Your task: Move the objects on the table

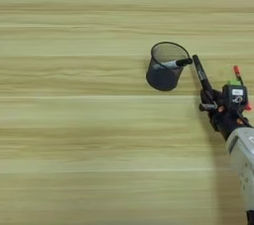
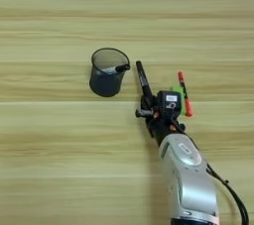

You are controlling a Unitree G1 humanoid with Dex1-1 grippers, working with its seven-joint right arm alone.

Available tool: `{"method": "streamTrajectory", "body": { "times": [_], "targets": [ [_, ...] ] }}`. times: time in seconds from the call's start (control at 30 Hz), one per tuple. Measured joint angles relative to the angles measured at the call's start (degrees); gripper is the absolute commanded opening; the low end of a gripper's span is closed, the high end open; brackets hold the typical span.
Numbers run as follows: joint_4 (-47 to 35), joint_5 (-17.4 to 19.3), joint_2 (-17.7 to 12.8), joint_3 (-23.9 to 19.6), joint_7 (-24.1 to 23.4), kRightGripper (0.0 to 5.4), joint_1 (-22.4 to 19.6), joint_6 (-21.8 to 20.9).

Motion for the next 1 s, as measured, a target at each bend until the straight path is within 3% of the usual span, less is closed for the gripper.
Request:
{"method": "streamTrajectory", "body": {
  "times": [0.57, 1.0],
  "targets": [
    [4.77, -0.71, 0.40, 1.06, -0.66, 1.06, -0.55, -3.93],
    [4.70, -3.27, 0.56, 1.58, -2.61, 2.96, -0.10, -7.10]
  ]
}}
